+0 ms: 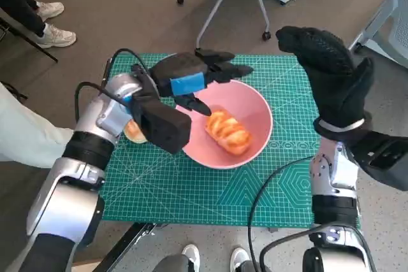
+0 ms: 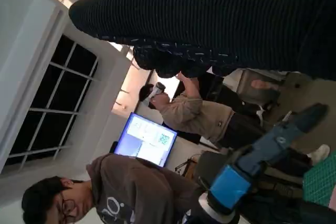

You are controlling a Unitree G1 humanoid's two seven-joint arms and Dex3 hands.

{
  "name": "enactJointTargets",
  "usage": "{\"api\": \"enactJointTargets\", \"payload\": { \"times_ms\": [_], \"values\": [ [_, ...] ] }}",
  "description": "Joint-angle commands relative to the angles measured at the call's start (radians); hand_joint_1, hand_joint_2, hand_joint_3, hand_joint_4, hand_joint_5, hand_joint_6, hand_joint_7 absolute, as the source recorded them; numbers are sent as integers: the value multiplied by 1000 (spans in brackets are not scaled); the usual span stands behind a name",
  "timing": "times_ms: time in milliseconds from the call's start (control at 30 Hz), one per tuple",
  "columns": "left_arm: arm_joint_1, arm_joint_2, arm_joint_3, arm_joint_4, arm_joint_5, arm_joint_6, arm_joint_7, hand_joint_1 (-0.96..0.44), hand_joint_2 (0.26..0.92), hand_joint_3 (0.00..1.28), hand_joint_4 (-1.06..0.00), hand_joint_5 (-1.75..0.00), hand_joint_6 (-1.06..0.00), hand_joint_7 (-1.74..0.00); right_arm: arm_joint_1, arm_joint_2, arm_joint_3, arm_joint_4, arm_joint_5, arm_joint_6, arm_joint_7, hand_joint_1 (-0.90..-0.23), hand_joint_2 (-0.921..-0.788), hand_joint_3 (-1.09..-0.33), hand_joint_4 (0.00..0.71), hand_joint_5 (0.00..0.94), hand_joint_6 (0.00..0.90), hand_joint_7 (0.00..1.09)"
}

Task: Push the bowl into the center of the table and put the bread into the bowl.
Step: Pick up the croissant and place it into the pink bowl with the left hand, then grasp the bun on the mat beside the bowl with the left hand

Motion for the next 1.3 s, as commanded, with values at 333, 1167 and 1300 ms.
{"api": "enactJointTargets", "payload": {
  "times_ms": [333,1167,1300],
  "values": [
    [173,193,145,-379,-80,100,-74,-584,895,0,-153,-13,-219,-16,23,2,-1,3,2,9,-2,-665,-921,-726,158,2,-1,496],
    [574,396,380,-661,-121,258,-24,-556,902,0,-163,-5,-238,-20,-12,23,10,33,6,25,9,-644,-921,-744,151,0,-1,499],
    [596,399,377,-657,-124,273,-41,-544,893,0,-166,-5,-241,-21,-18,30,13,38,11,34,17,-648,-921,-744,150,0,-1,496]
  ]
}}
